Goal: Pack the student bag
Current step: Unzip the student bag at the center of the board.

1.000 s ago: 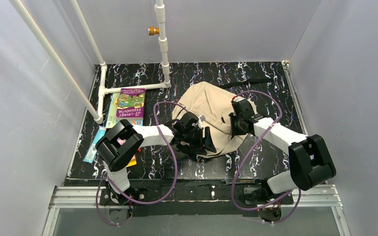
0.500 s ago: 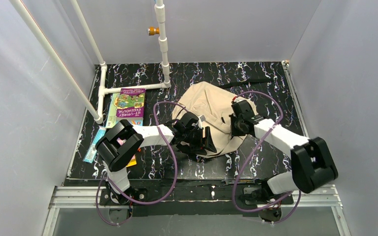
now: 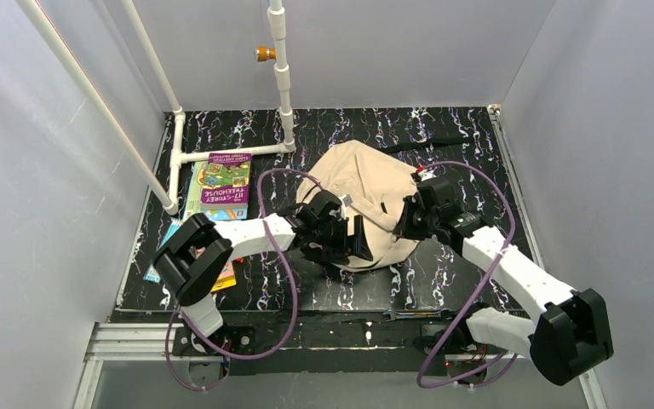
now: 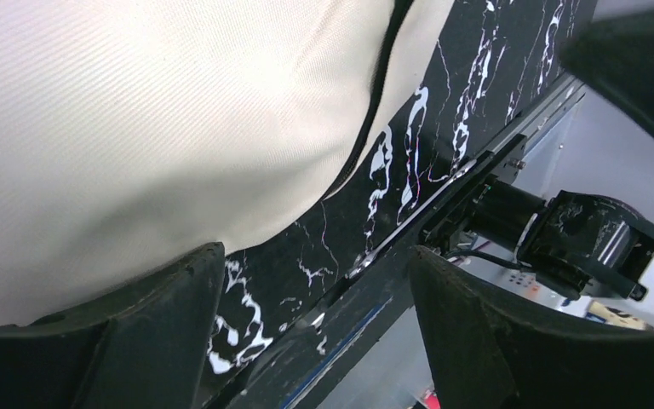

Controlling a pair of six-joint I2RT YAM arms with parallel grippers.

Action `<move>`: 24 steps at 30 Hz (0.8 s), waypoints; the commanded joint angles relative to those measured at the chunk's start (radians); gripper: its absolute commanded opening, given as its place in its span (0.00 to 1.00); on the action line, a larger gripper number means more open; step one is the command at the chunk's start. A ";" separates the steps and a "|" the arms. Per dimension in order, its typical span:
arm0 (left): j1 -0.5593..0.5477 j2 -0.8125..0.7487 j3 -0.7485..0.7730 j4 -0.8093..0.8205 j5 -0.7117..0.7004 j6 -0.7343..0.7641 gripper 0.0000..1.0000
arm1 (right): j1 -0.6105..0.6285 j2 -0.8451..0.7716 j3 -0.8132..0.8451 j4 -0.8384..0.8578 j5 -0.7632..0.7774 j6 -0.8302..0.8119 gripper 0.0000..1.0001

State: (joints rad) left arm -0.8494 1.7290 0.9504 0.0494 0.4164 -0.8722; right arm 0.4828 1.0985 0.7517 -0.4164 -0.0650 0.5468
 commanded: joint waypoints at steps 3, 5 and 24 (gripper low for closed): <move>0.001 -0.203 0.023 -0.191 -0.115 0.100 0.84 | 0.002 0.143 0.105 -0.064 0.200 -0.261 0.18; 0.000 -0.259 0.022 -0.228 -0.139 0.123 0.91 | 0.008 0.181 0.121 -0.042 0.203 -0.277 0.19; 0.236 -0.447 -0.161 -0.269 -0.112 0.081 0.97 | 0.052 0.389 0.126 0.114 0.270 -0.311 0.34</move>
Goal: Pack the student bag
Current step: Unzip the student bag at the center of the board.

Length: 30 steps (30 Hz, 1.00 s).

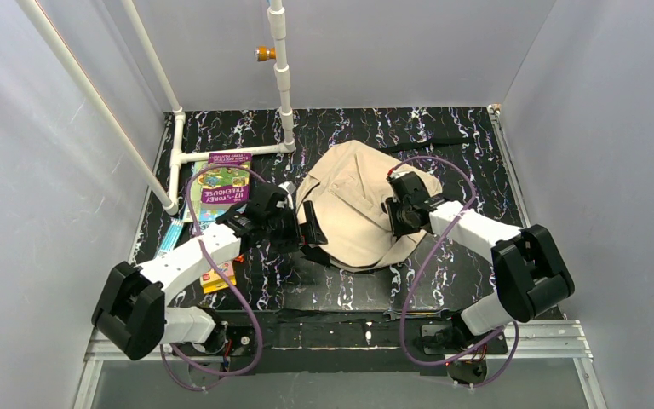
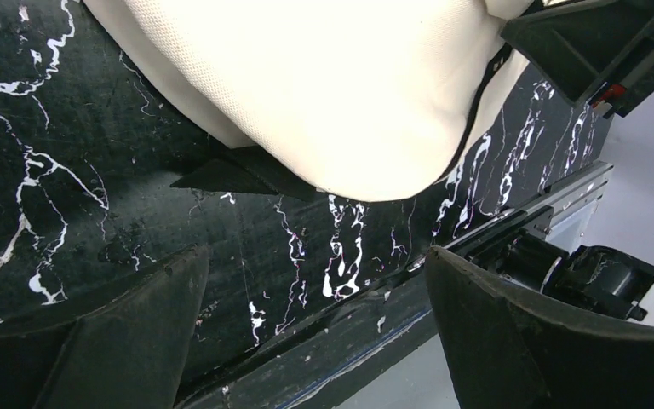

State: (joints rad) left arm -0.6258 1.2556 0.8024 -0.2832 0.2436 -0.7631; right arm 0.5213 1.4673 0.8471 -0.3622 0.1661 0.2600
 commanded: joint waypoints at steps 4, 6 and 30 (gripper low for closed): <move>0.020 0.115 -0.003 0.117 0.081 -0.035 0.94 | 0.022 0.034 0.019 0.077 0.072 -0.026 0.33; 0.021 0.154 0.009 0.126 0.071 -0.027 0.92 | 0.029 0.035 0.005 0.092 0.079 -0.027 0.32; -0.027 0.274 -0.022 0.332 0.000 -0.127 0.00 | 0.139 -0.189 -0.188 0.511 -0.595 0.510 0.01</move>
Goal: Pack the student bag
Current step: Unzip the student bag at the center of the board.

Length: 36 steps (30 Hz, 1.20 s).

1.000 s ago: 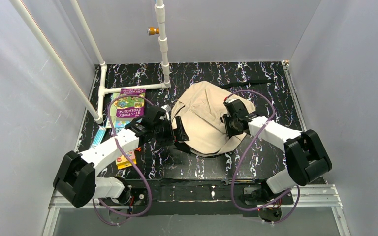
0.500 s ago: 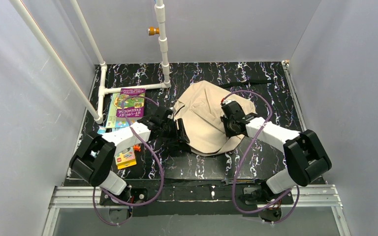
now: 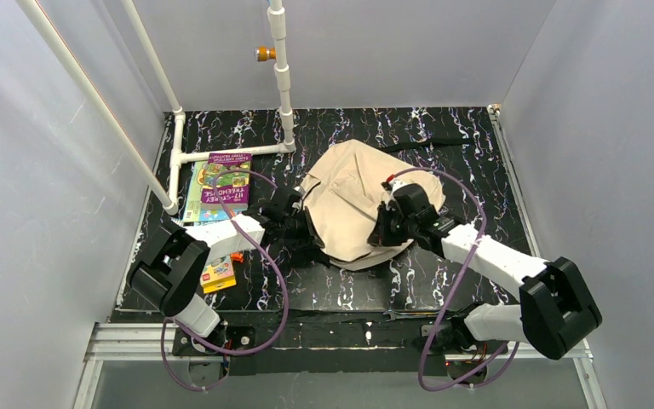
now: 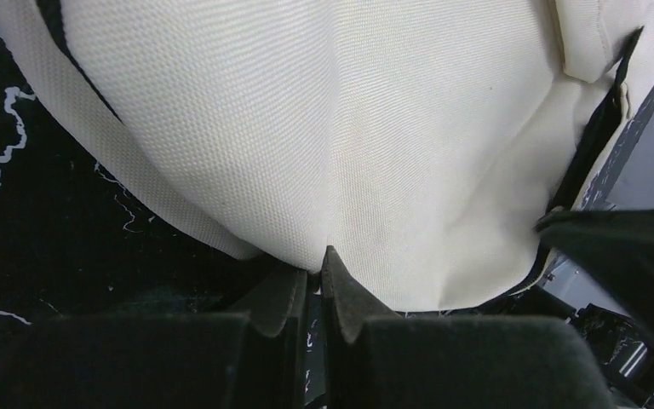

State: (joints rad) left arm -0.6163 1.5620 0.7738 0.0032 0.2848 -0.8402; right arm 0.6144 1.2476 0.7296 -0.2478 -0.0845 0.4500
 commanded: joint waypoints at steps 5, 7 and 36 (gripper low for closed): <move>-0.072 -0.052 0.031 0.050 -0.089 -0.083 0.00 | 0.079 0.054 -0.088 0.569 -0.429 0.399 0.01; -0.078 -0.064 0.032 0.050 -0.105 -0.079 0.00 | 0.079 0.027 -0.083 0.508 -0.399 0.373 0.01; -0.309 0.029 0.355 -0.127 -0.005 0.085 0.77 | -0.310 -0.280 -0.052 -0.401 -0.062 0.272 0.89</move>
State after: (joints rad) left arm -0.8505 1.5551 1.0111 -0.0166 0.2810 -0.8246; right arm 0.3859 1.0374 0.7479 -0.6243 -0.0387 0.6769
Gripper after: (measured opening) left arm 0.776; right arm 0.893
